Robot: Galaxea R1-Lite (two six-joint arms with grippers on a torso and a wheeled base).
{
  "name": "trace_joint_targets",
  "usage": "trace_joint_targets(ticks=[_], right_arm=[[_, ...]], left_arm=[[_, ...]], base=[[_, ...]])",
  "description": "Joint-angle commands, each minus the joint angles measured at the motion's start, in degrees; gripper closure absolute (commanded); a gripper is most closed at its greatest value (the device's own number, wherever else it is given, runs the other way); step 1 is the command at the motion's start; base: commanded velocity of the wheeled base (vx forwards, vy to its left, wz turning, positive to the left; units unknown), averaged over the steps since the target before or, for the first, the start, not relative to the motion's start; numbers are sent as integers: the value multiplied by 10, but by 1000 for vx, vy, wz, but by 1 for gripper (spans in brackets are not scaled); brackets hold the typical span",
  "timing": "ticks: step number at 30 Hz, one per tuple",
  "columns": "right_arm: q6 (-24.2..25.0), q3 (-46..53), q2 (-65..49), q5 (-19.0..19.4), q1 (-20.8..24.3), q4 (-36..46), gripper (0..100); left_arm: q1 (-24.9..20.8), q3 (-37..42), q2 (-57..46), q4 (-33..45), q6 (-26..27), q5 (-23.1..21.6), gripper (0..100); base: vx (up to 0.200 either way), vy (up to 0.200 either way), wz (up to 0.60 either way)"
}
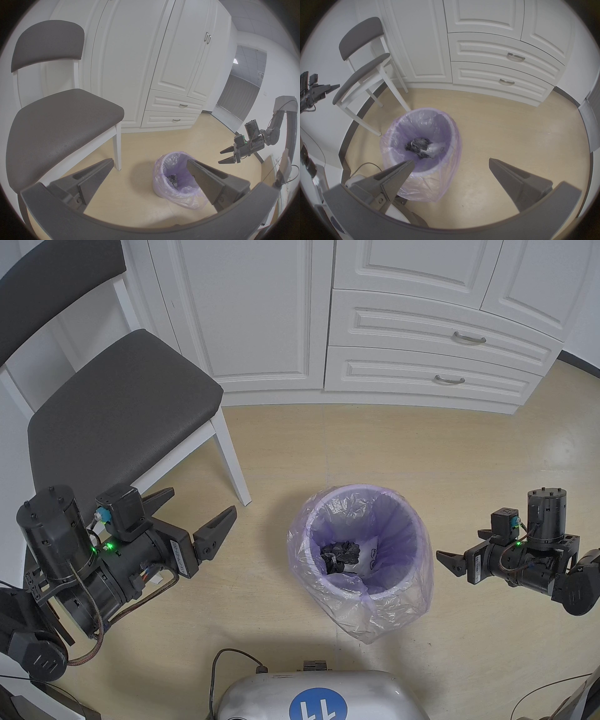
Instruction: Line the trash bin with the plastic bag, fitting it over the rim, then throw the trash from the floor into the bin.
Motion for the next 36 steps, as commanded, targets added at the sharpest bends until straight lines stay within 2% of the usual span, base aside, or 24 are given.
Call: trace_joint_targets(ticks=[1, 9, 25, 31, 36], right_arm=[[-3, 8, 14, 16, -23, 0, 0], [-44, 20, 57, 27, -32, -3, 0], [-46, 5, 151, 28, -27, -15, 0], [-33, -3, 227, 29, -24, -90, 0], [3, -21, 297, 28, -16, -158, 0]], left_arm=[[1, 0, 0, 0, 0, 0, 0], [1, 1, 2, 0, 0, 0, 0], [1, -1, 5, 0, 0, -1, 0], [2, -1, 8, 0, 0, 0, 0], [6, -5, 8, 0, 0, -1, 0]], base=[[0, 0, 0], [0, 0, 0], [0, 0, 0], [0, 0, 0], [0, 0, 0]])
